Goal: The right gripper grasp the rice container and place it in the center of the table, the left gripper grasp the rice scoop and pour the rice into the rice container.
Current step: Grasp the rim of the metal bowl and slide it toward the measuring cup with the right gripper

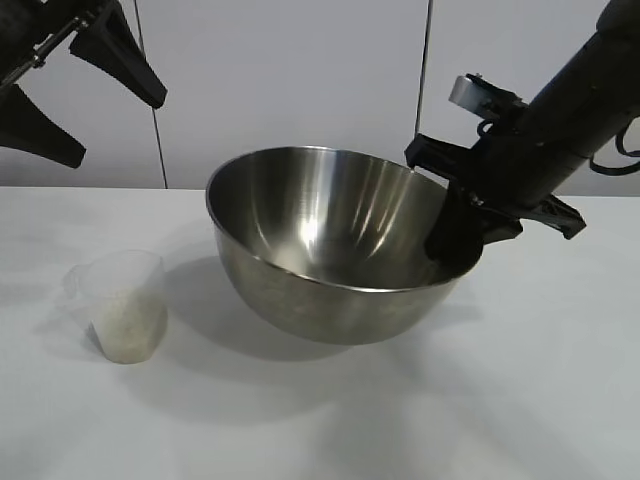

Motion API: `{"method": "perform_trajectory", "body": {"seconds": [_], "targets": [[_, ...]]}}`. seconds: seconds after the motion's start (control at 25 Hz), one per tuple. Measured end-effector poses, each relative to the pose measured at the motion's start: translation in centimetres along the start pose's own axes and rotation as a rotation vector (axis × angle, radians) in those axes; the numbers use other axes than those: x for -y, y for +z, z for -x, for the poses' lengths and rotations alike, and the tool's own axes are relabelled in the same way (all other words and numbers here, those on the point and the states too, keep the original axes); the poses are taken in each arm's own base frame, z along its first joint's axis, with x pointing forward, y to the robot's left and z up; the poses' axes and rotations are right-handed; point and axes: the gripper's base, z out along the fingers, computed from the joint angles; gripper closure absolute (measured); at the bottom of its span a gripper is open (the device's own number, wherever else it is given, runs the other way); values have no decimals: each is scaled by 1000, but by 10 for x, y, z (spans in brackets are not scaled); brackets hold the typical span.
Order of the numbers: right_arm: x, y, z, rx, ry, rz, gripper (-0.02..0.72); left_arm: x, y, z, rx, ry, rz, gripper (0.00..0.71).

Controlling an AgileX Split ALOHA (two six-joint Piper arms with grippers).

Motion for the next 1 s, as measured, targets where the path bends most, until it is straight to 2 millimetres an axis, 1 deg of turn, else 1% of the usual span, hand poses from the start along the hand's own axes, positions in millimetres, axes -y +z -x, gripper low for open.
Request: {"method": "perform_trajectory", "body": {"seconds": [0.08,0.2,0.28,0.4,0.52,0.84,0.92,1.0], "targets": [[-9,7,-1,-7,-25,6,685,0,0,0,0,0,0,15],[-20,24,-4,-43,-49,12,685,0,0,0,0,0,0,15],[-24,36,-3,-68,-66,5,685,0,0,0,0,0,0,15],[-26,48,3,-89,-82,-23,685,0,0,0,0,0,0,15],[-24,51,8,-85,-86,-52,685,0,0,0,0,0,0,15],[-21,52,8,-91,-104,-86,684,0,0,0,0,0,0,15],[-21,52,8,-89,-95,-84,660,0,0,0,0,0,0,15],[-22,52,9,-86,-88,-80,582,0,0,0,0,0,0,15]]}}
